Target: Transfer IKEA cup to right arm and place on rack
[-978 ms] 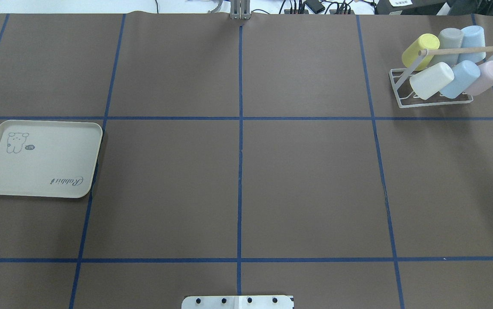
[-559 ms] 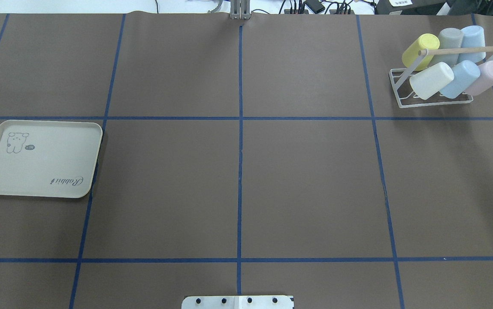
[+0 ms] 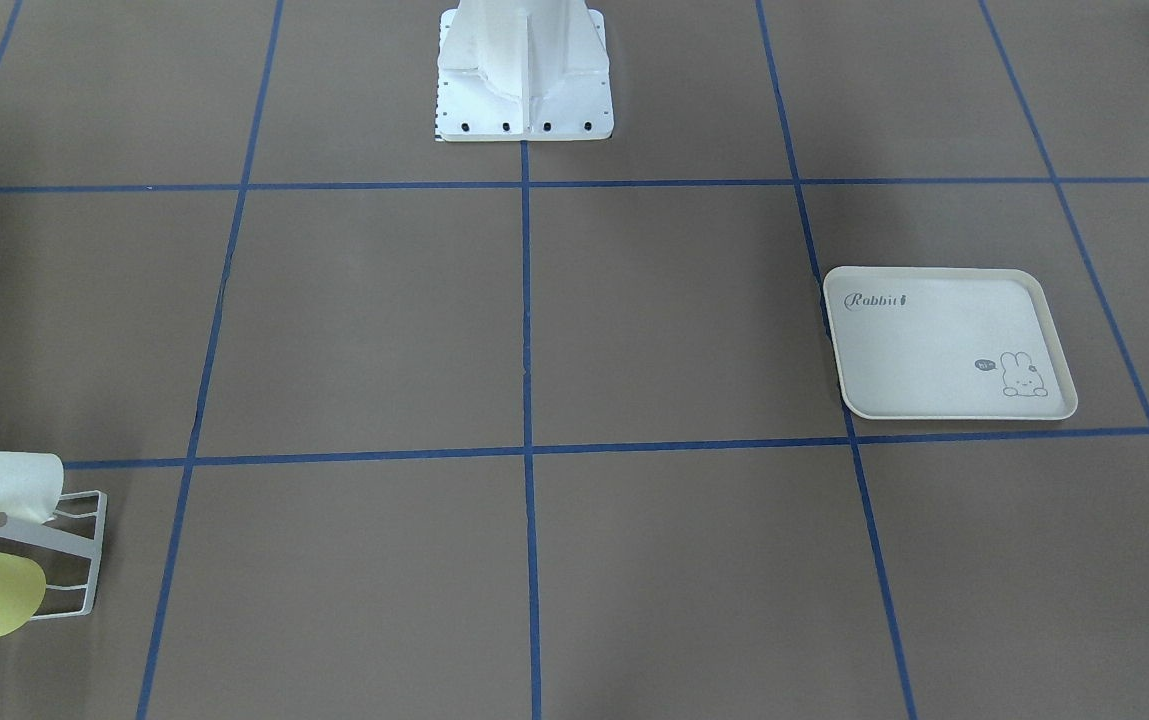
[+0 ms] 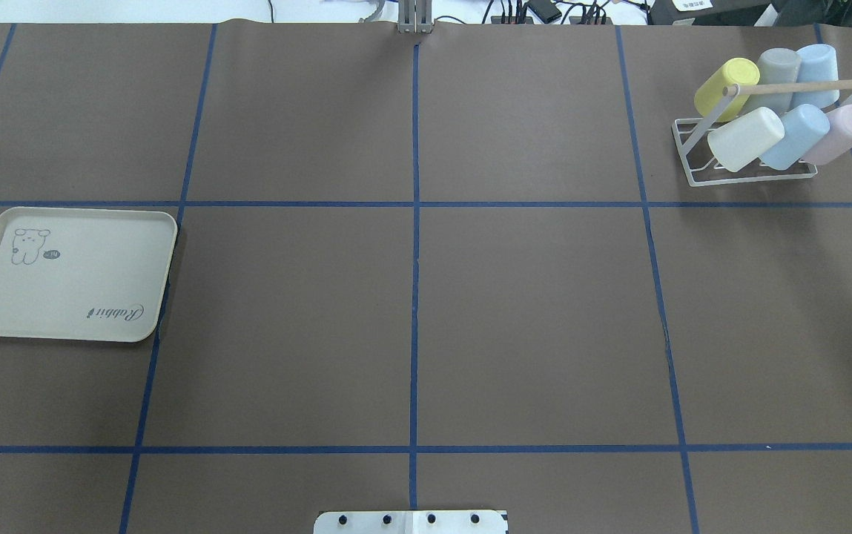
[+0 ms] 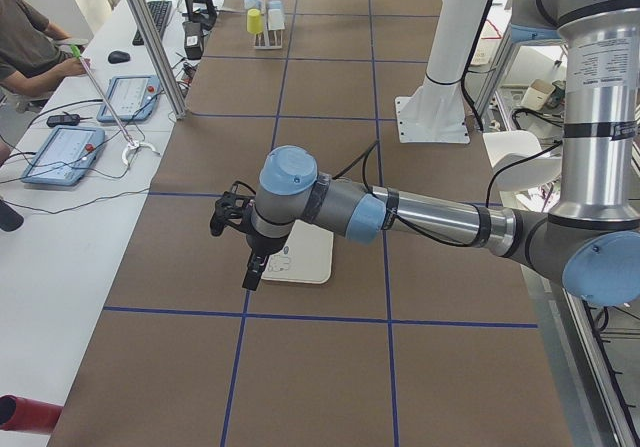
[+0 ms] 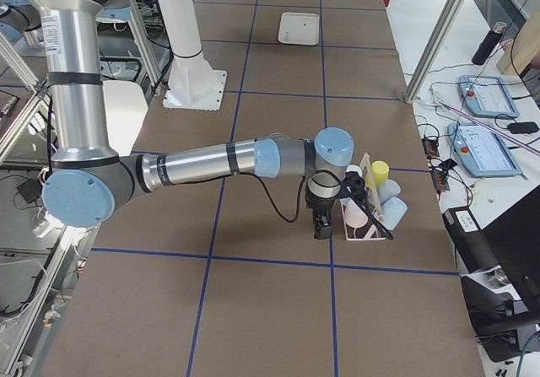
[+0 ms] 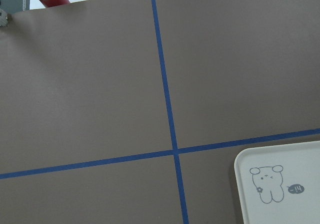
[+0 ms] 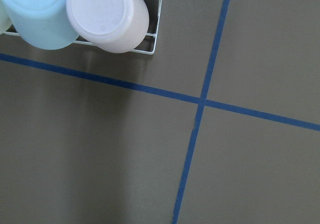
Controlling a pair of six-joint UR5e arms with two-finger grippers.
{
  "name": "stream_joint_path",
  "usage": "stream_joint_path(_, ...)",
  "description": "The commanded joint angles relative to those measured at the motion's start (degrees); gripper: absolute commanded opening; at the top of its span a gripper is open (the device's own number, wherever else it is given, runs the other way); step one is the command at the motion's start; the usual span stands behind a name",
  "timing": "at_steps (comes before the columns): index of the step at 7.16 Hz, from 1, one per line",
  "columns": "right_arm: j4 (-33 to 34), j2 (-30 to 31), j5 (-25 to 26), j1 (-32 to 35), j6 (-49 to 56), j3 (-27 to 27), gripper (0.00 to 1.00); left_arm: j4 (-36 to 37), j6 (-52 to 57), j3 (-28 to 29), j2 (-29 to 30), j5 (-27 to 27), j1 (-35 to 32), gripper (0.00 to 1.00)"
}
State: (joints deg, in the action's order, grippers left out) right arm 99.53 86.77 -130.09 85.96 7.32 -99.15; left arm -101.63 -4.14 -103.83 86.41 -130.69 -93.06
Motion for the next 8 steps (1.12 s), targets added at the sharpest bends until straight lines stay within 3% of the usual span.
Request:
stream_joint_path(1, 0.05, 0.24, -5.3, 0.0, -0.11, 0.27, 1.0, -0.41, 0.01, -0.06, 0.08, -0.09, -0.02, 1.0)
stream_joint_path(2, -0.03, 1.11, -7.17, 0.0, 0.06, 0.01, 1.0, -0.5, 0.1, -0.41, -0.01, -0.79, -0.02, 1.0)
stream_joint_path(8, -0.12, 0.6, -5.18, 0.09, 0.24, 0.1, 1.0, -0.85, 0.19, -0.93, 0.25, -2.9, 0.07, 1.0)
